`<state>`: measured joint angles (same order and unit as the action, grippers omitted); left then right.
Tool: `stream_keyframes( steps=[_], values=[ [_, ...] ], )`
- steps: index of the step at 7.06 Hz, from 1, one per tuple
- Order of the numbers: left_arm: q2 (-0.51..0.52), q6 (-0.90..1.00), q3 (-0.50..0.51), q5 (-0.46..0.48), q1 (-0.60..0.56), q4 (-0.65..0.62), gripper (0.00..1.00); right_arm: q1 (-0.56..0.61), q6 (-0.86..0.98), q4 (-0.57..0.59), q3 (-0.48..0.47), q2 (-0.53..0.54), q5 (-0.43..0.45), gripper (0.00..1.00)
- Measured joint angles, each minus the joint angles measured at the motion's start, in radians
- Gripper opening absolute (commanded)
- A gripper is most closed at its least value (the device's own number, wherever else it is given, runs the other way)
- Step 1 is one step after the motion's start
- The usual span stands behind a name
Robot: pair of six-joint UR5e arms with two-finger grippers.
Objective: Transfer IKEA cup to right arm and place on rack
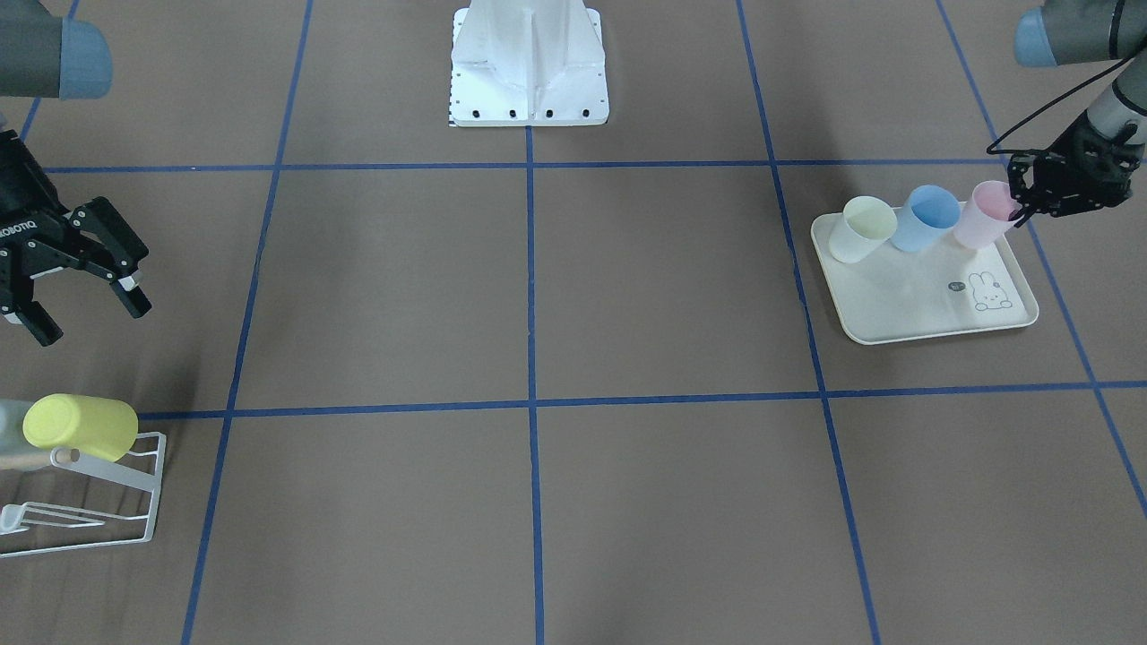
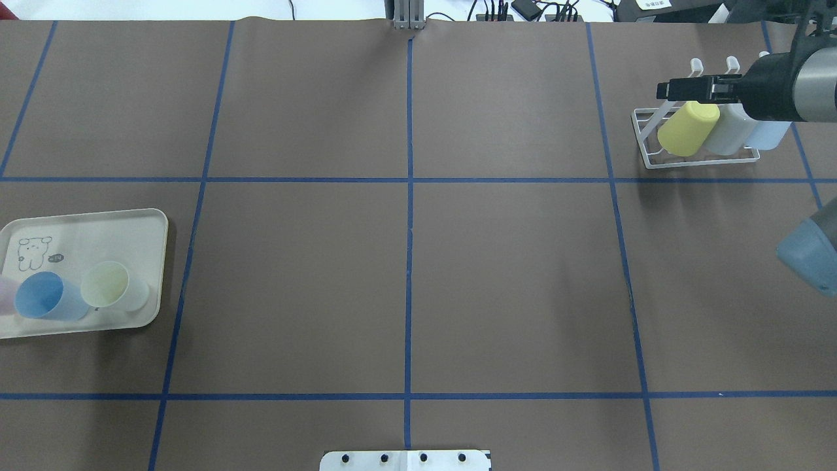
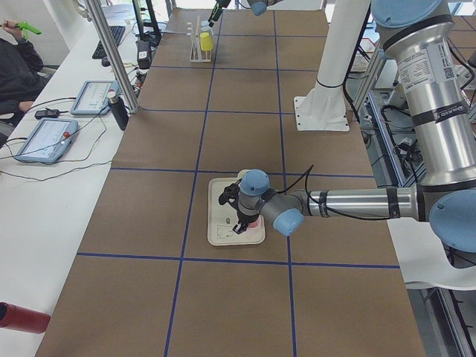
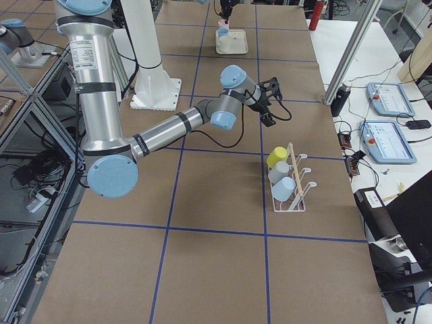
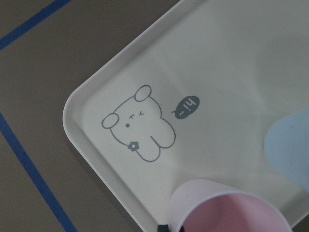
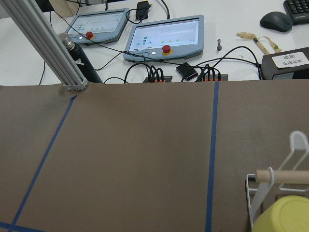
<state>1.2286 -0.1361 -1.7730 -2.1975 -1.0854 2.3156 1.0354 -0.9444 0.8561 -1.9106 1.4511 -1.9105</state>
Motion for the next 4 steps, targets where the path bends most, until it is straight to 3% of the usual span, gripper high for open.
stream_keyframes(
  steps=[2,4],
  values=[
    [0.022,-0.049,-0.039,0.002,-0.114,-0.038,0.00,-0.001,-0.001,-0.001,-0.004,-0.001,0.001,1.00],
    [0.127,-0.206,-0.055,0.019,-0.200,-0.095,0.00,-0.001,-0.021,-0.003,-0.007,-0.005,0.002,1.00]
  ],
)
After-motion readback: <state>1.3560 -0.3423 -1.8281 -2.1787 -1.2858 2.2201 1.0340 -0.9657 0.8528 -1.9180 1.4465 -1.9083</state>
